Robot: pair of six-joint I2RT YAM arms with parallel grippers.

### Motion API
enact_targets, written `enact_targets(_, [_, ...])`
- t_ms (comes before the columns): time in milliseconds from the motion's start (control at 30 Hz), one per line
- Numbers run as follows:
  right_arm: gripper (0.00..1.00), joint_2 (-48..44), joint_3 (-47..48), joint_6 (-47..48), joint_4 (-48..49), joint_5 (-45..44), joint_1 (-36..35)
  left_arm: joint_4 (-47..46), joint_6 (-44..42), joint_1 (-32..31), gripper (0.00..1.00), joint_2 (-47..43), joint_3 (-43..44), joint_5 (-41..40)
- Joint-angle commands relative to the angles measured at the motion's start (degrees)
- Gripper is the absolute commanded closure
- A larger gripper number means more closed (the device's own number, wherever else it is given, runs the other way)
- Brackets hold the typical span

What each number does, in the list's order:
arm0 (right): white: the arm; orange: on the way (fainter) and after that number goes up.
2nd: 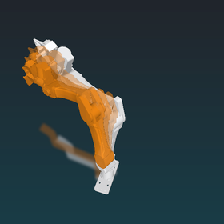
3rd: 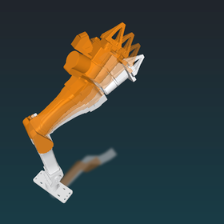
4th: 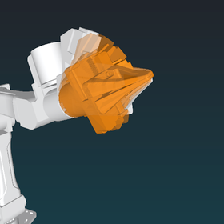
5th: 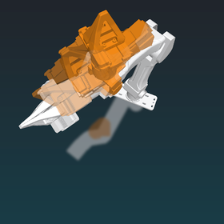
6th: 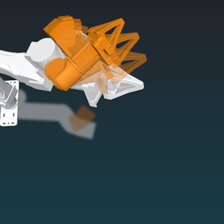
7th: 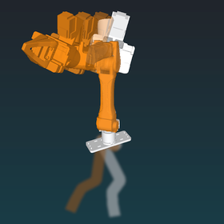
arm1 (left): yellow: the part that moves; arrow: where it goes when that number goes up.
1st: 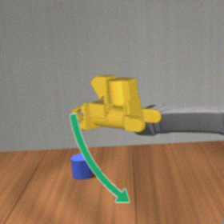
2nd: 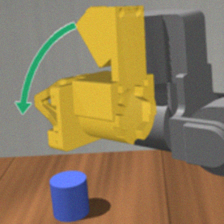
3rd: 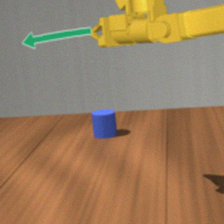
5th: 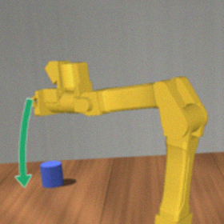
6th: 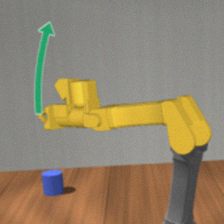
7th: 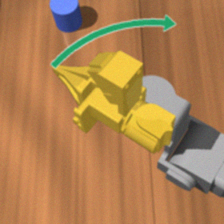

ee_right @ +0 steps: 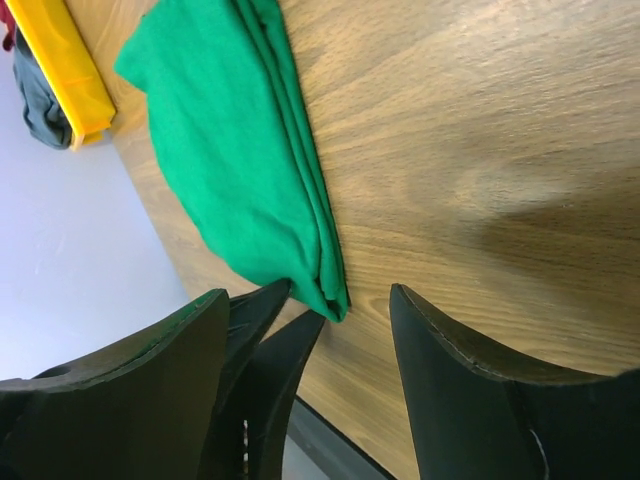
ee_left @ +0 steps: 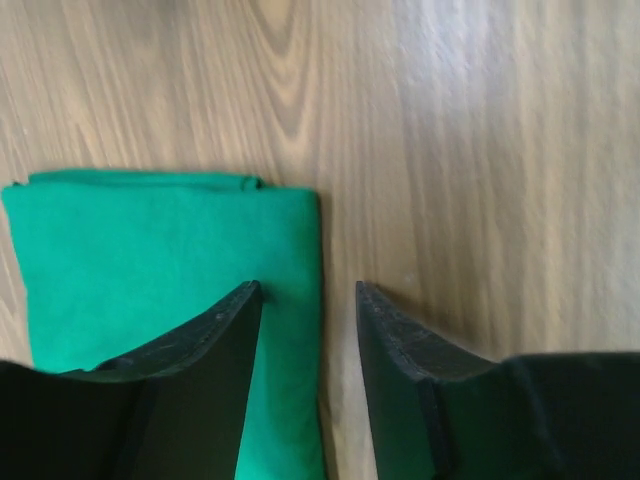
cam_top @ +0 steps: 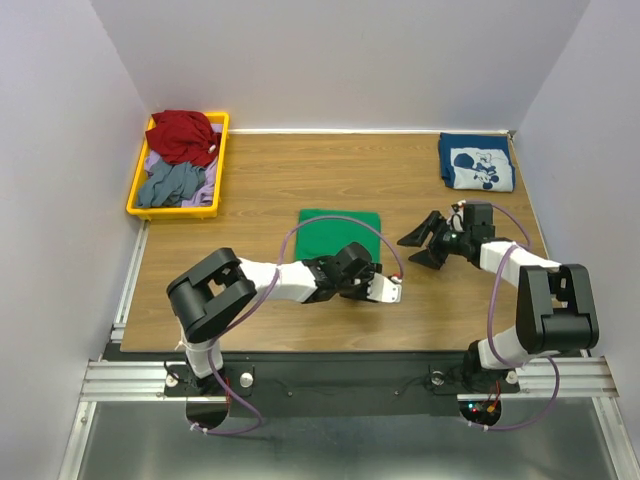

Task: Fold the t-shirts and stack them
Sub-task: Neatly place the folded tshirt to the corner

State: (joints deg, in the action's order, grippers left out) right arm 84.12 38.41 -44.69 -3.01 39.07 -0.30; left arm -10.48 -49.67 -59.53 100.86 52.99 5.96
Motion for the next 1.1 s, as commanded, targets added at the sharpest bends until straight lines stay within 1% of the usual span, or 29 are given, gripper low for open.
enact_targets(0, [0.28, 1.8, -0.9, -2.7, 0.5, 0.1, 0.0, -4.7, -3.2, 0.0, 0.51, 2.8, 2.6, -0.9])
enact_targets(33, [0.27, 2.3, -0.9, -2.8, 0.5, -0.1, 0.0, -5.2, -2.8, 0.1, 0.59, 3.3, 2.6, -0.9])
enact_targets(67, [0.27, 2.4, -0.9, -2.8, 0.5, -0.2, 0.0, -5.3, -2.5, 0.3, 0.62, 3.5, 2.8, -0.9])
enact_targets(133, [0.27, 2.8, -0.7, -2.8, 0.6, -0.8, 0.0, -5.2, -1.6, 0.8, 0.74, 3.6, 3.4, 0.2])
enact_targets(167, [0.26, 3.2, -0.4, -2.7, 0.6, -1.0, 0.0, -4.8, -0.6, 1.0, 0.86, 3.6, 3.7, 1.6])
enact_targets(233, [0.25, 3.7, -0.1, -3.6, 1.1, -1.2, 0.0, -3.6, 0.4, 1.5, 0.98, 2.8, 4.7, 3.4])
enact_targets(267, [0.24, 4.2, 0.1, -4.1, 1.6, -1.1, 0.1, -3.1, 1.8, 2.2, 1.0, 2.3, 5.1, 5.4])
enact_targets(333, [0.24, 5.4, 0.2, -5.8, 2.5, -0.3, 0.0, -0.6, 3.2, 2.8, 1.0, 1.4, 7.0, 7.8])
enact_targets(467, [0.19, 6.8, -1.2, -11.2, 9.6, 1.6, -0.4, 1.2, 6.8, 4.6, 1.0, -0.2, 9.8, 12.1])
enact_targets(700, [0.14, 8.6, -1.2, -16.9, 16.7, -0.1, -3.5, 3.8, 9.9, 5.7, 1.0, 0.9, 14.9, 14.2])
enact_targets(733, [0.14, 9.2, -1.1, -17.4, 17.2, -0.7, -3.9, 3.9, 10.5, 5.9, 1.0, 1.2, 15.6, 14.3])
enact_targets(800, [0.19, 11.1, -0.3, -18.1, 18.6, -2.8, -5.7, 4.6, 10.6, 6.1, 1.0, 2.0, 16.7, 15.0])
enact_targets(833, [0.24, 11.9, 0.0, -18.5, 19.8, -3.7, -6.0, 4.6, 10.6, 6.4, 1.0, 2.2, 17.8, 15.0])
enact_targets(900, [0.26, 14.0, 0.8, -19.0, 20.7, -6.4, -6.6, 4.7, 11.1, 6.6, 1.0, 2.8, 19.0, 15.1])
enact_targets(1067, [0.27, 18.2, 3.9, -21.2, 23.0, -8.8, -8.0, 5.5, 10.9, 7.1, 1.0, 4.5, 22.0, 15.8])
